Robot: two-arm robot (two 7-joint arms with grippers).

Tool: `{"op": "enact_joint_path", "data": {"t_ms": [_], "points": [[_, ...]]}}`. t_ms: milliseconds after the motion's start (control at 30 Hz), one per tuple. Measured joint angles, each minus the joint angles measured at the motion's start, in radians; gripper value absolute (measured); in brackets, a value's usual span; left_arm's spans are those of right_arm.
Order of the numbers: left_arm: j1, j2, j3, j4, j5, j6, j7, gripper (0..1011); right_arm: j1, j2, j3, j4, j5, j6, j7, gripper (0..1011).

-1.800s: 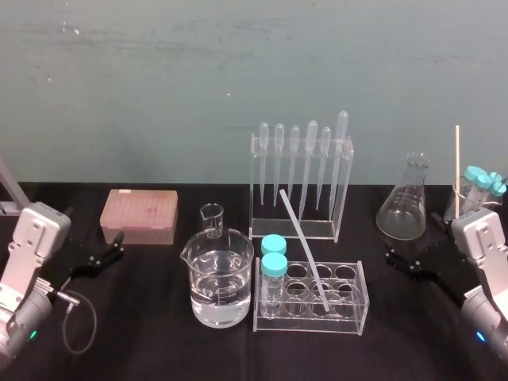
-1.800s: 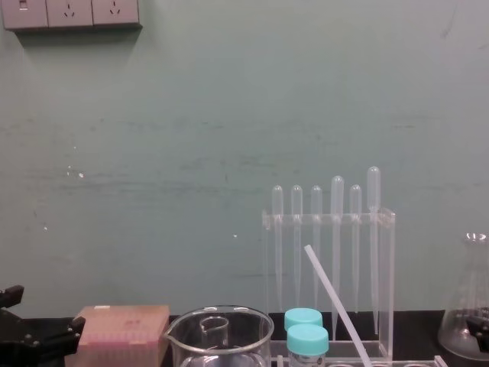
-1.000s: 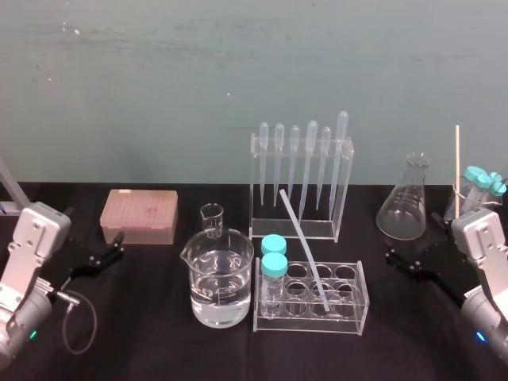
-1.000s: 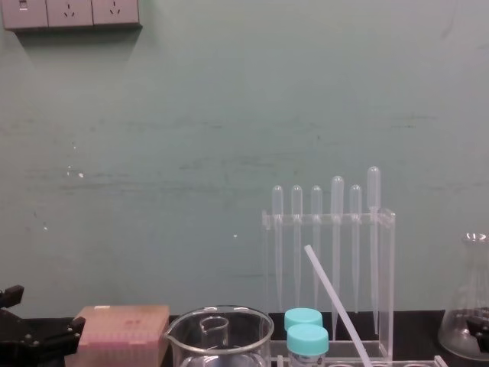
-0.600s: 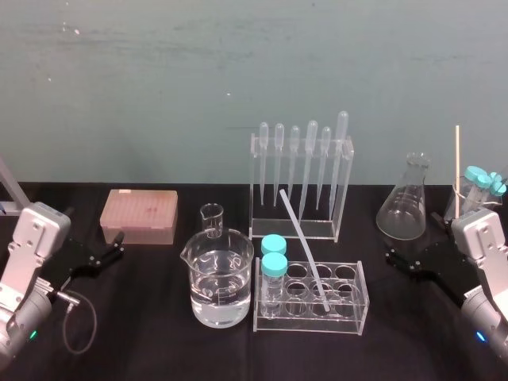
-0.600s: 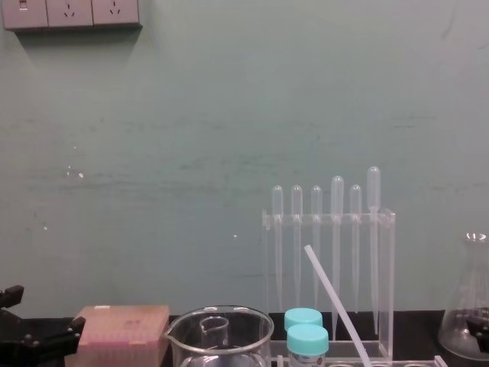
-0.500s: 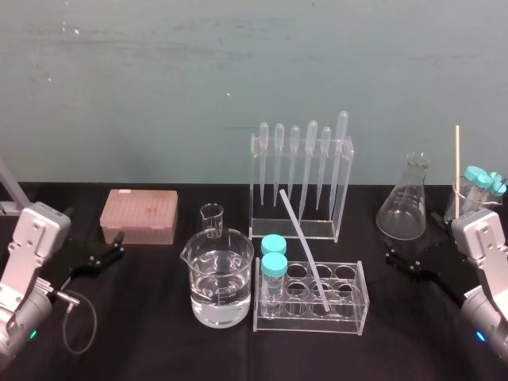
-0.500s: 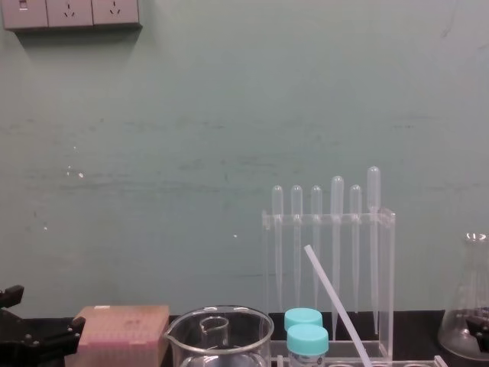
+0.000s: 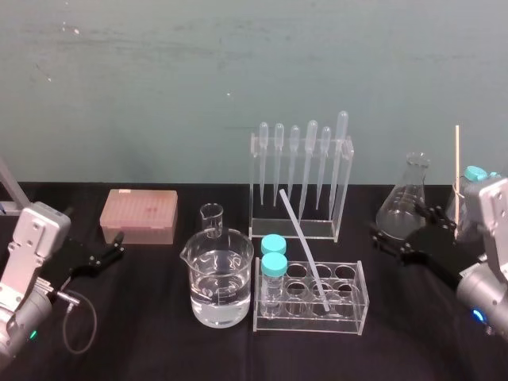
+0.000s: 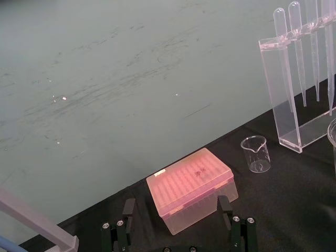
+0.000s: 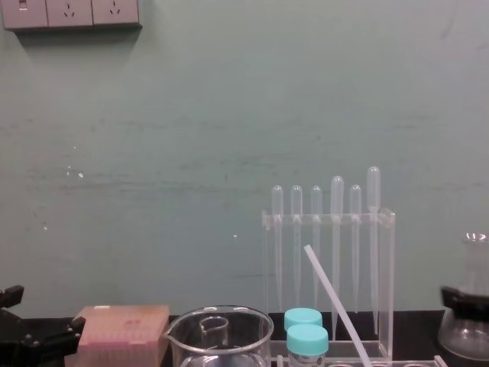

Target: Pick up the stirring rod with one hand, then place it down.

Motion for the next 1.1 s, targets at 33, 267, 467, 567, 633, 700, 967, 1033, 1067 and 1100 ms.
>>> {"op": "enact_joint_path", "data": {"t_ms": [33, 267, 467, 567, 633, 700, 967, 1033, 1067, 1100], "points": [[0.0, 0.0, 0.0, 0.0, 0.0, 0.0, 0.0, 1000, 0.003, -0.003, 0.005, -0.009, 0.026, 0.02, 0.024, 1003], [0.0, 0.0, 0.0, 0.0, 0.0, 0.0, 0.0, 1000, 0.046, -0.028, 0.009, -0.062, 0.159, 0.157, 0.198, 1003], [0.0, 0.0, 0.0, 0.0, 0.0, 0.0, 0.0, 1000, 0.106, -0.051, -0.038, -0.054, 0.147, 0.2, 0.274, 1003], [0.0, 0.0, 0.0, 0.0, 0.0, 0.0, 0.0, 1000, 0.135, -0.066, -0.061, -0.035, 0.121, 0.215, 0.278, 1003], [0.0, 0.0, 0.0, 0.0, 0.0, 0.0, 0.0, 1000, 0.148, -0.076, -0.071, -0.025, 0.109, 0.221, 0.277, 1003], [0.0, 0.0, 0.0, 0.0, 0.0, 0.0, 0.0, 1000, 0.166, -0.092, -0.081, -0.007, 0.095, 0.228, 0.277, 1003], [0.0, 0.0, 0.0, 0.0, 0.0, 0.0, 0.0, 1000, 0.218, -0.141, -0.111, 0.061, 0.064, 0.25, 0.283, 1003], [0.0, 0.0, 0.0, 0.0, 0.0, 0.0, 0.0, 1000, 0.231, -0.156, -0.116, 0.083, 0.055, 0.264, 0.279, 1003], [0.0, 0.0, 0.0, 0.0, 0.0, 0.0, 0.0, 1000, 0.235, -0.161, -0.117, 0.09, 0.052, 0.267, 0.277, 1003], [0.0, 0.0, 0.0, 0.0, 0.0, 0.0, 0.0, 1000, 0.242, -0.171, -0.119, 0.105, 0.048, 0.271, 0.273, 1003]]}}
